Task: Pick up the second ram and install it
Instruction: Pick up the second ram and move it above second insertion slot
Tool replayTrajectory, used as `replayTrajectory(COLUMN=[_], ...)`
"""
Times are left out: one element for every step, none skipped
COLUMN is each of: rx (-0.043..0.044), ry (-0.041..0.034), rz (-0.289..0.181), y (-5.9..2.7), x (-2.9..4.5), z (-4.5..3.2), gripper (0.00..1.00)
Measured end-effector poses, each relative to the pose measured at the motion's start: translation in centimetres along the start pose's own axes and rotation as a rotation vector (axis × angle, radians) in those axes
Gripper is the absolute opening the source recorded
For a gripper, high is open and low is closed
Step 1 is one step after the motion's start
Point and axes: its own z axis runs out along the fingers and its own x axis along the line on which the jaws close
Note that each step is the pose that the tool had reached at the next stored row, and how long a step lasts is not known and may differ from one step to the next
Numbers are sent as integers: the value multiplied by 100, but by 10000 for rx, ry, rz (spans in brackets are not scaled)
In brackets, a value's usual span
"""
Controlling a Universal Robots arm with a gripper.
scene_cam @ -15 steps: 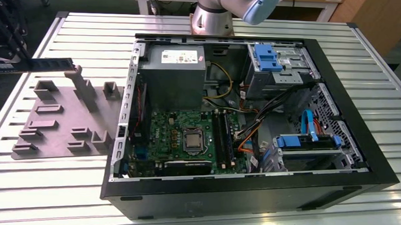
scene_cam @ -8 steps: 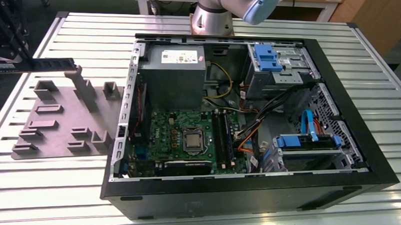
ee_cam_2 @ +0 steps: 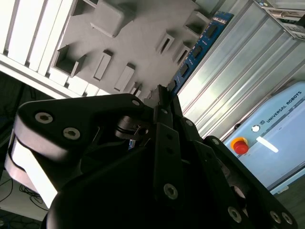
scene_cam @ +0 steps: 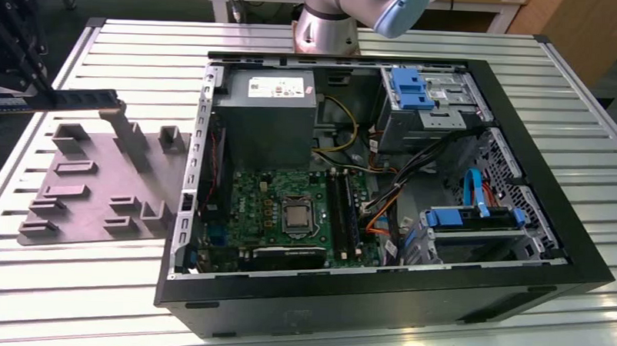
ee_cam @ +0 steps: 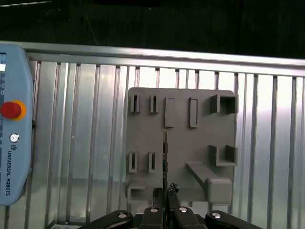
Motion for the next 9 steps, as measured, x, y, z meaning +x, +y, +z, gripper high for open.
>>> replayTrajectory(rx=[0, 0, 1, 0, 0, 0, 0, 0, 0], ry=[0, -1, -1, 0, 0, -1, 0, 0, 0], rz=[0, 0, 0, 0, 0, 0, 0, 0, 0], y=[-4, -8, -12, -16, -20, -25, -29, -33, -37], x=[0, 0, 0, 0, 1, 1, 1, 1, 1], z=[0, 0, 0, 0, -1, 0, -1, -1, -1], gripper=[14, 14, 14, 14, 14, 14, 14, 14, 14])
